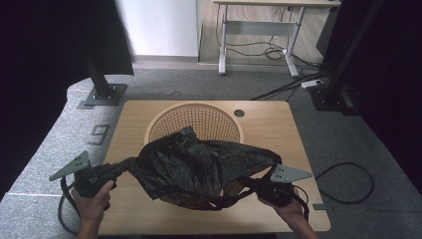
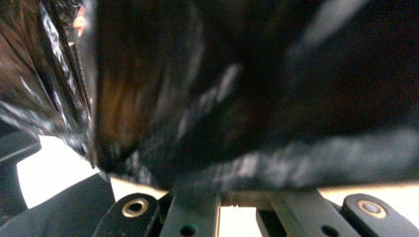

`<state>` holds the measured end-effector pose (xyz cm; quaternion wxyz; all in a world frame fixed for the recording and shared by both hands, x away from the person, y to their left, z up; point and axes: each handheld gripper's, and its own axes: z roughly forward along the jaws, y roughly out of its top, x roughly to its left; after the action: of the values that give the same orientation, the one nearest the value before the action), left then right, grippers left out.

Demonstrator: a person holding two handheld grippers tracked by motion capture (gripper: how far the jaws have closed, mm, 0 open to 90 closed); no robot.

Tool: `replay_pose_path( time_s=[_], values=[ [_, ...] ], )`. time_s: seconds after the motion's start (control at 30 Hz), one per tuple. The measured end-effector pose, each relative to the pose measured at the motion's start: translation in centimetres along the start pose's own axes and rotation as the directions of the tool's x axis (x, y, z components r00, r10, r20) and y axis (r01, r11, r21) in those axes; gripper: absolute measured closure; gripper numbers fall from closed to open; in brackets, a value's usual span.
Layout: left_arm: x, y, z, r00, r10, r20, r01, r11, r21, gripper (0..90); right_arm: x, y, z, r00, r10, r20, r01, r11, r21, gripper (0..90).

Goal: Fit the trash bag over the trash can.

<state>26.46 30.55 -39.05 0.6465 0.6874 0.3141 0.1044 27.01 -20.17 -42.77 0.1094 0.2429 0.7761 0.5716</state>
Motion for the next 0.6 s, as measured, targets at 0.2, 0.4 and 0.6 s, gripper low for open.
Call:
replay_pose_path(
  time_s=[0.2, 0.4, 0.6],
  values=[
    [0.0, 0.2, -0.1, 0.9994, 0.019, -0.03, -0.018, 0.9995, 0.027, 89.6, -0.2, -0.7, 0.7, 0.9998, -0.008, 0.02, 0.007, 1.0, 0.021, 87.9],
    [-1.0, 1.4, -0.4, 0.9975, 0.06, -0.036, -0.059, 0.9973, 0.043, 79.8, 0.0, 0.2, -0.1, 0.9969, -0.024, 0.076, 0.025, 1.0, -0.018, 86.8],
    [-1.9, 2.8, -0.9, 0.9951, 0.088, -0.045, -0.086, 0.9954, 0.042, 64.8, -0.4, 1.8, -1.4, 0.9918, 0.006, 0.128, -0.001, 0.999, -0.036, 86.8]
  ],
)
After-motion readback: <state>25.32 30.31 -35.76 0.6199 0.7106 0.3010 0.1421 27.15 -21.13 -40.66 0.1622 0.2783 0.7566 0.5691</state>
